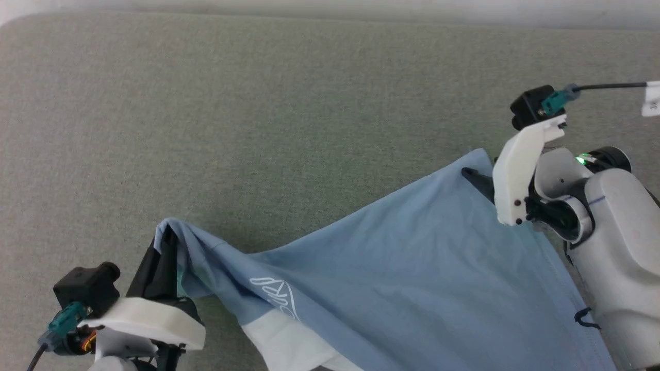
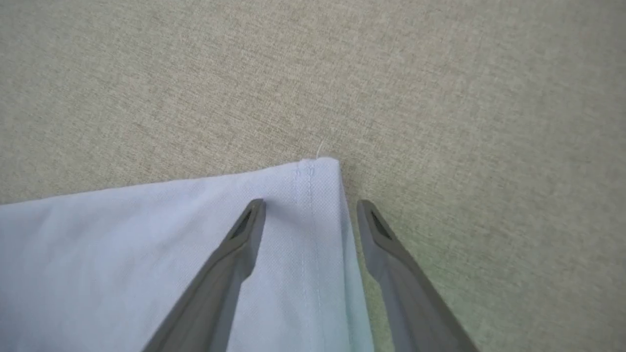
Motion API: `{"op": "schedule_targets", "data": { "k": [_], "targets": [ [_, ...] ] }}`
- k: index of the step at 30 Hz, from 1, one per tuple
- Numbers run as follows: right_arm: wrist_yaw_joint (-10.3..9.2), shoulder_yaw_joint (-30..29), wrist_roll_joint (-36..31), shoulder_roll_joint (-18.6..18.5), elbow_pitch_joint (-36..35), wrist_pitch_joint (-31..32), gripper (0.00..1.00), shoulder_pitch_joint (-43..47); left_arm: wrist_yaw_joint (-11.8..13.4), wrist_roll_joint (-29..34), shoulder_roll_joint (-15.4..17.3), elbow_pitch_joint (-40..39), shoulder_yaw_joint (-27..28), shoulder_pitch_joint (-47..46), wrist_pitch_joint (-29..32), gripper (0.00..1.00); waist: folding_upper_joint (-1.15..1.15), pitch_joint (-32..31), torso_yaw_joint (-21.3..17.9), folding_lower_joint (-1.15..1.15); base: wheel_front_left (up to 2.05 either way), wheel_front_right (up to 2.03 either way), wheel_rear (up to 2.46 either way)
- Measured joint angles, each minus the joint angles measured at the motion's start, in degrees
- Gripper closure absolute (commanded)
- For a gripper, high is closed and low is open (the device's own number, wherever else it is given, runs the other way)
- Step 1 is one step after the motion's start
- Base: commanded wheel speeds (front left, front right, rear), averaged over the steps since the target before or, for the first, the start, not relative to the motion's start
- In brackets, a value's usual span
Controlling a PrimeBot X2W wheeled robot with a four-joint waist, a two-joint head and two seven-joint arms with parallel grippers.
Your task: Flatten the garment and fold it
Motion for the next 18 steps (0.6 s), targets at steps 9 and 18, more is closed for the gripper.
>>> {"op": "schedule_targets", "data": {
  "k": [9, 18],
  "targets": [
    [0.01, 6.23, 2.66, -0.2, 10.55, 4.08, 0.0, -7.92, -1.04, 0.01, -0.6, 2.01, -0.97, -2.11, -0.45, 1.0, 0.0, 2.9, 1.84, -0.01, 0.0, 0.0, 0.0],
    [-0.08, 11.83, 9.67, -2.07, 11.04, 3.72, 1.0, -8.73, -1.99, 1.29, 0.67, 3.28, -1.45, -3.94, -0.37, 1.0, 0.0, 1.39, 1.9, 0.0, 0.0, 0.0, 0.0]
  ]
}}
